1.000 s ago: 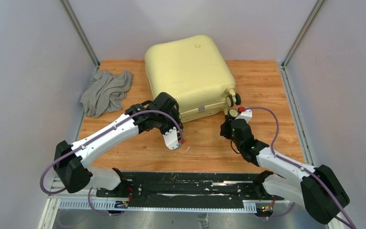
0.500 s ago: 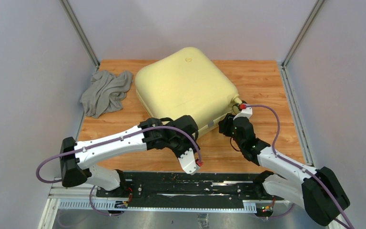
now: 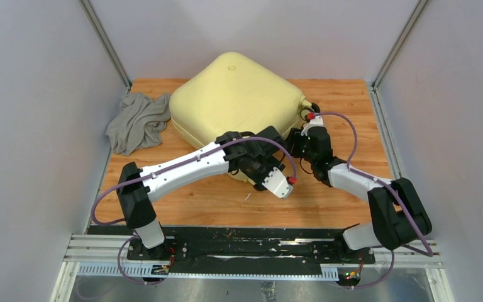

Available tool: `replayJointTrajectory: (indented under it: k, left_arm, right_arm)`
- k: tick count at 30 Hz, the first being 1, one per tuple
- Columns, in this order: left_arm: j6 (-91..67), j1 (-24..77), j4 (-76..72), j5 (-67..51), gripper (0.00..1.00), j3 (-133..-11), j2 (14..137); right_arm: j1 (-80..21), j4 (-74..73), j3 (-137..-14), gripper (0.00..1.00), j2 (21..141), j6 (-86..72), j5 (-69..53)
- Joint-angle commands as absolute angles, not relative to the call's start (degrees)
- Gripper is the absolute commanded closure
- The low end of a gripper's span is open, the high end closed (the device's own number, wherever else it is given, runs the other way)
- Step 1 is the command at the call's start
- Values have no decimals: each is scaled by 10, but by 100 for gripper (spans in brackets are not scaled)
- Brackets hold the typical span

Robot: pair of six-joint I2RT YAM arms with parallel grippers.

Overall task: Pack the luggage
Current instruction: Zip the luggage at the center of the board.

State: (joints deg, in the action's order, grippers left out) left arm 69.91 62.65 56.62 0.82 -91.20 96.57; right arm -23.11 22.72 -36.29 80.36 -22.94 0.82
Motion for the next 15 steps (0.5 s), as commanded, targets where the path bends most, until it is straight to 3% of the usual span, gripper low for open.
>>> replayJointTrajectory:
  k: [1, 6, 12, 15]
  left_arm:
    - [720, 574, 521, 9, 100, -962, 965]
    - [732, 536, 506, -6, 100, -972, 957]
    - [732, 523, 507, -21, 100, -999, 952]
    - [719, 517, 507, -25, 100, -1021, 955]
  right_arm:
    - [-201, 362, -306, 41, 752, -215, -159]
    - [-194, 566, -165, 39, 727, -230, -298]
    - [-193, 712, -177, 35, 830, -267, -444]
    - [-193, 865, -189, 33, 909, -318, -465]
